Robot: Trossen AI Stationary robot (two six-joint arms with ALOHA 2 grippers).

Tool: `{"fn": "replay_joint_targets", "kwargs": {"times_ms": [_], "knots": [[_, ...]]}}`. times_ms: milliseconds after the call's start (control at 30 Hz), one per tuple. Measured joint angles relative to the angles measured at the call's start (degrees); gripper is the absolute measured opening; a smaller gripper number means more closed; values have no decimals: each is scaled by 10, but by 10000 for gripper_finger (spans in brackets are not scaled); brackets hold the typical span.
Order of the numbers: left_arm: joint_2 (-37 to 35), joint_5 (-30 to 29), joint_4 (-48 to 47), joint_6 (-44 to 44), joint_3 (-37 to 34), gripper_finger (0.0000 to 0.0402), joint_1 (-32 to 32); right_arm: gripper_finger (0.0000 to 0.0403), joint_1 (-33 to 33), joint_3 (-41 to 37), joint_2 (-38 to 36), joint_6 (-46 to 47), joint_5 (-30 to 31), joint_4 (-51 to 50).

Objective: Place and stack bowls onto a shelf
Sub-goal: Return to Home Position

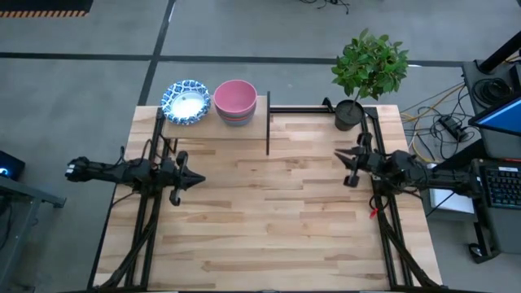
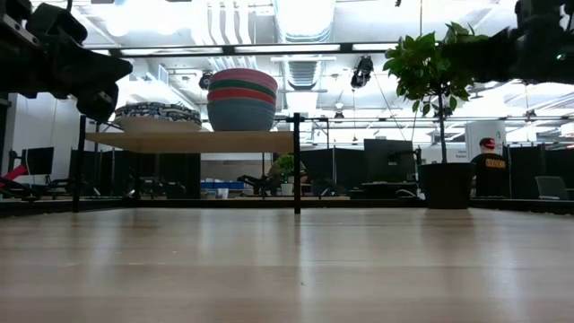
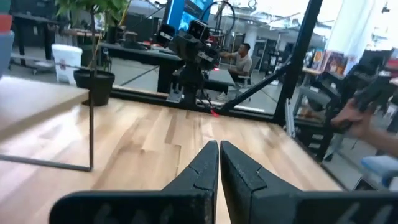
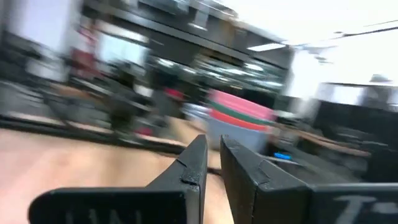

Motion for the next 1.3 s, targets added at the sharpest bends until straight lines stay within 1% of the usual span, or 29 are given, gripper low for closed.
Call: {"fn": "replay_joint_targets", "kwargs": {"times_ms": [67,167,267,333,1300], "knots": [[1,0,0,-14,0,0,0,34,0,0,0,-31,72,-9],[1,0,-1,-12,0,0,0,34,0,0,2,-38,166,-19],[1,0,-1,-12,0,0,0,34,0,0,4,-39,227,-18],[1,0,-1,-12,0,0,0,34,0,0,5,-39,246,-18],[2,-1,-1,-12,0,0,0,34,0,-1,5,-38,247,-18]]}}
